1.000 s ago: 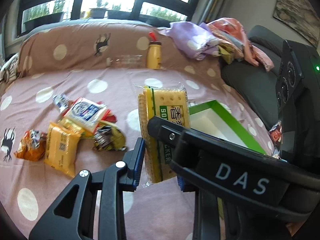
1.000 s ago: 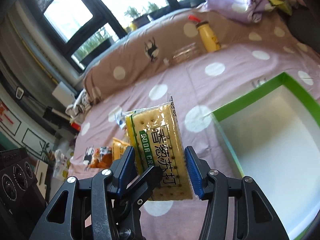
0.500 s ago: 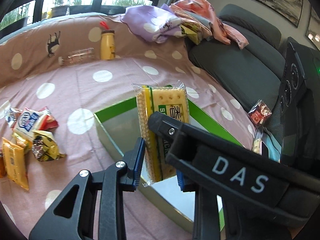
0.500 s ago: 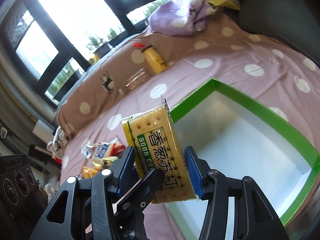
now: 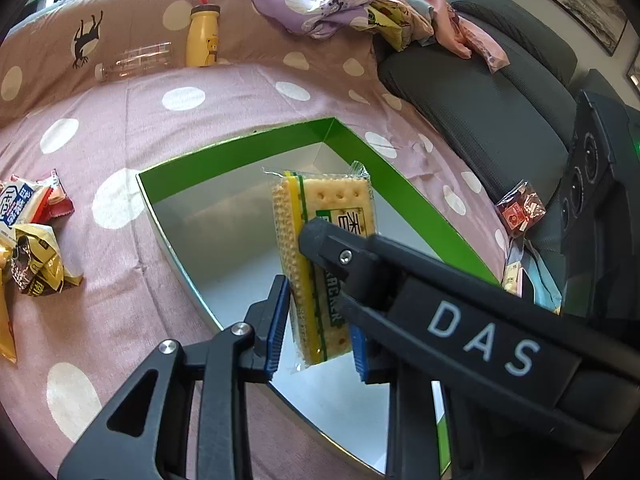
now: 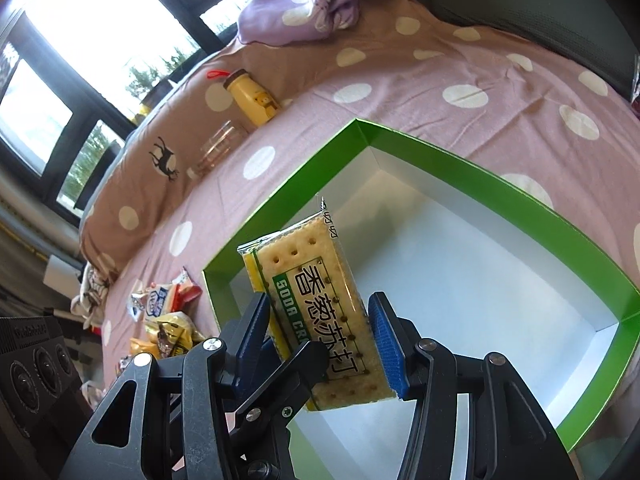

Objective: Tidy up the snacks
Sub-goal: 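Carry the cracker pack over the green box and release it inside, then grasp the yellow cake packet with the right gripper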

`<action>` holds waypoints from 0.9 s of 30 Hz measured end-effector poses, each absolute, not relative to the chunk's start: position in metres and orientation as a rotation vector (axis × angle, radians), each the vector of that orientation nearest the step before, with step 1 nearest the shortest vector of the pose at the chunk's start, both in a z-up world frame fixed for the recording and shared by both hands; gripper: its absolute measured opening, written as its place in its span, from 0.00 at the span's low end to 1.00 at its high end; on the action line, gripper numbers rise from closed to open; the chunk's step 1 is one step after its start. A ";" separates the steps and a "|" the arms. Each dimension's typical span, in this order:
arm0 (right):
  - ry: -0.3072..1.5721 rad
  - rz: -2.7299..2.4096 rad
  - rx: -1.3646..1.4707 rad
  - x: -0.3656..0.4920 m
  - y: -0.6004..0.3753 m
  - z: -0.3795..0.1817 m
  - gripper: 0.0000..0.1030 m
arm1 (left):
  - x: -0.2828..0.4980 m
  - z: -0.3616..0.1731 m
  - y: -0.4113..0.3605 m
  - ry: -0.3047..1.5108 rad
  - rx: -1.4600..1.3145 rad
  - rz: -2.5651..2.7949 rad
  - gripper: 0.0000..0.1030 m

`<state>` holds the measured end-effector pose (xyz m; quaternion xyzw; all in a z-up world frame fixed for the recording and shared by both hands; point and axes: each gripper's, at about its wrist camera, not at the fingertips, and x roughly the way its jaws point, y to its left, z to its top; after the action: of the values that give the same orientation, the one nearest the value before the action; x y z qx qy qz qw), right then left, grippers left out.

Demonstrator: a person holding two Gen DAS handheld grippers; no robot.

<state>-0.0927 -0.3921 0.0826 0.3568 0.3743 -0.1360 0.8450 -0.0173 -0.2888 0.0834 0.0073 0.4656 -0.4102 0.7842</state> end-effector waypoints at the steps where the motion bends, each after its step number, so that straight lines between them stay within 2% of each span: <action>1: 0.796 -0.287 0.757 -0.092 -0.392 0.081 0.53 | -0.017 0.082 -0.289 1.010 0.013 -0.883 0.26; 5: 0.808 -0.286 0.756 -0.091 -0.390 0.081 0.54 | -0.016 0.082 -0.284 1.017 0.006 -0.872 0.27; 10: 0.779 -0.264 0.746 -0.091 -0.383 0.091 0.61 | -0.015 0.088 -0.268 0.993 -0.001 -0.854 0.31; 12: 0.755 -0.254 0.726 -0.091 -0.375 0.097 0.67 | -0.013 0.095 -0.256 0.970 -0.006 -0.835 0.44; 15: 0.735 -0.216 0.694 -0.086 -0.362 0.107 0.70 | -0.010 0.105 -0.232 0.919 -0.008 -0.766 0.60; 19: 0.715 -0.131 0.649 -0.075 -0.336 0.119 0.77 | -0.002 0.113 -0.190 0.873 -0.024 -0.649 0.67; 21: 0.705 -0.092 0.629 -0.070 -0.322 0.124 0.79 | 0.005 0.115 -0.163 0.864 -0.034 -0.580 0.77; 27: 0.722 0.029 0.577 -0.042 -0.272 0.127 0.83 | 0.019 0.104 -0.084 0.847 -0.064 -0.378 0.80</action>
<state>-0.0424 -0.2724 0.1266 0.2783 0.3485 0.0138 0.8949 0.0195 -0.0844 0.1036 -0.0308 0.4084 -0.1823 0.8939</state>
